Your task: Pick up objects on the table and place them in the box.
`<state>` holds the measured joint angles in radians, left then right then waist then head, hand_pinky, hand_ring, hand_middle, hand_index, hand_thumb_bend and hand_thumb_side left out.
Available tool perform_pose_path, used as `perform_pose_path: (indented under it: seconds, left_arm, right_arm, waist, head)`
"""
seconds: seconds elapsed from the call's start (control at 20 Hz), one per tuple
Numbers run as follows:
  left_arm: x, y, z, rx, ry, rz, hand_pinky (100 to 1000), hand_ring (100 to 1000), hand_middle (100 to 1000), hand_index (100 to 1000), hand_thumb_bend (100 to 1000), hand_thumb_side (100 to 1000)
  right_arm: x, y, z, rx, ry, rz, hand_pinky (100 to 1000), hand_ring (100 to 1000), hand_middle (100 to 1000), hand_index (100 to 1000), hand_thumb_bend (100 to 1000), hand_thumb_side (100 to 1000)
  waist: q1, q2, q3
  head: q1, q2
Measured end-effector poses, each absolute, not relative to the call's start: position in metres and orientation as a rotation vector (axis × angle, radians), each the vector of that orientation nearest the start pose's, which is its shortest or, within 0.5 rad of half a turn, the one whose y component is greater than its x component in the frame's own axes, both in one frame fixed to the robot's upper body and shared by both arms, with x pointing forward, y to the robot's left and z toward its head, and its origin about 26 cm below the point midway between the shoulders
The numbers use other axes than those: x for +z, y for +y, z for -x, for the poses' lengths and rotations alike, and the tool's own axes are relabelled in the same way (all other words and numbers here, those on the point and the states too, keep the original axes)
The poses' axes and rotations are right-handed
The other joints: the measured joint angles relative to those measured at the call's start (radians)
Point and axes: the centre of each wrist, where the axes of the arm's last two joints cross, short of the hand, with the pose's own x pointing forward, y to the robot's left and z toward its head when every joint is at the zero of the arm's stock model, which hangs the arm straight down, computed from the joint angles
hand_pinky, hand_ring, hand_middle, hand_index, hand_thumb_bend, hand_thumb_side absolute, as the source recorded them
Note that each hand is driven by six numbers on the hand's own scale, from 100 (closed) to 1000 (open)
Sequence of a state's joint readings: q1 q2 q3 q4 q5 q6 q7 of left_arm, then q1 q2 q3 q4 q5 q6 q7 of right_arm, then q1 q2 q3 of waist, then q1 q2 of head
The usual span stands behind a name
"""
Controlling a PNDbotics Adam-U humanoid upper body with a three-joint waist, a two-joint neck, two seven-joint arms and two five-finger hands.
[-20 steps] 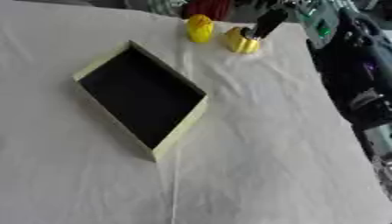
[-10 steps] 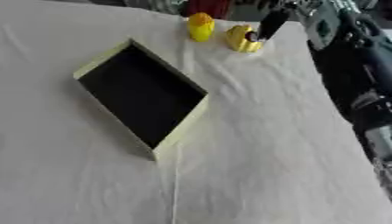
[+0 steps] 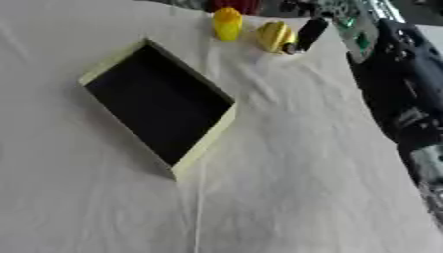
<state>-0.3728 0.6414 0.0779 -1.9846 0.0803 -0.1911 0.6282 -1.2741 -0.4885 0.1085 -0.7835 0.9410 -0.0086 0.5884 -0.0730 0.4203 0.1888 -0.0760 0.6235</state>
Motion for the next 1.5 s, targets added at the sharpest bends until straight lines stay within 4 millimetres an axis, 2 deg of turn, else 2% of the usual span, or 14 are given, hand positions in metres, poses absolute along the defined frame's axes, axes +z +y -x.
perform_pose_path:
  seconds: [0.1,0.15,0.6,0.8,1.3,1.5]
  left_arm:
    - [0.264,0.313,-0.298,-0.224,3.478,0.764,862,906,884,819,392,805]
    - [0.264,0.313,-0.298,-0.224,3.478,0.763,862,906,885,819,391,805]
    - [0.265,0.313,-0.298,-0.226,3.476,0.760,862,906,886,818,386,807]
    - [0.265,0.313,-0.298,-0.226,3.476,0.760,863,907,886,817,385,806]
    - [0.266,0.313,-0.299,-0.232,3.473,0.760,863,906,886,815,382,806]
    - [0.265,0.312,-0.299,-0.245,3.476,0.754,863,906,886,814,379,807]
  right_arm:
    - [0.329,-0.267,-0.499,1.366,-1.277,0.973,898,891,900,918,336,100]
    - [0.329,-0.268,-0.499,1.362,-1.280,0.976,897,891,900,918,354,100]
    - [0.331,-0.272,-0.498,1.255,-1.326,1.028,891,886,901,923,199,100]
    - [0.333,-0.276,-0.497,1.211,-1.330,1.057,890,887,900,922,182,100]
    - [0.335,-0.280,-0.497,1.188,-1.320,1.057,888,886,894,920,207,100]
    - [0.335,-0.280,-0.497,1.181,-1.324,1.059,883,878,839,876,162,100]
  waist:
    - [-0.002,0.004,0.004]
    - [-0.003,0.008,0.004]
    - [-0.011,0.031,0.025]
    - [-0.015,0.042,0.028]
    - [-0.015,0.063,0.033]
    - [-0.015,0.070,0.037]
  head:
    - [-0.001,-0.001]
    - [-0.001,-0.001]
    - [-0.007,-0.011]
    - [-0.014,-0.019]
    - [-0.024,-0.038]
    - [-0.028,-0.045]
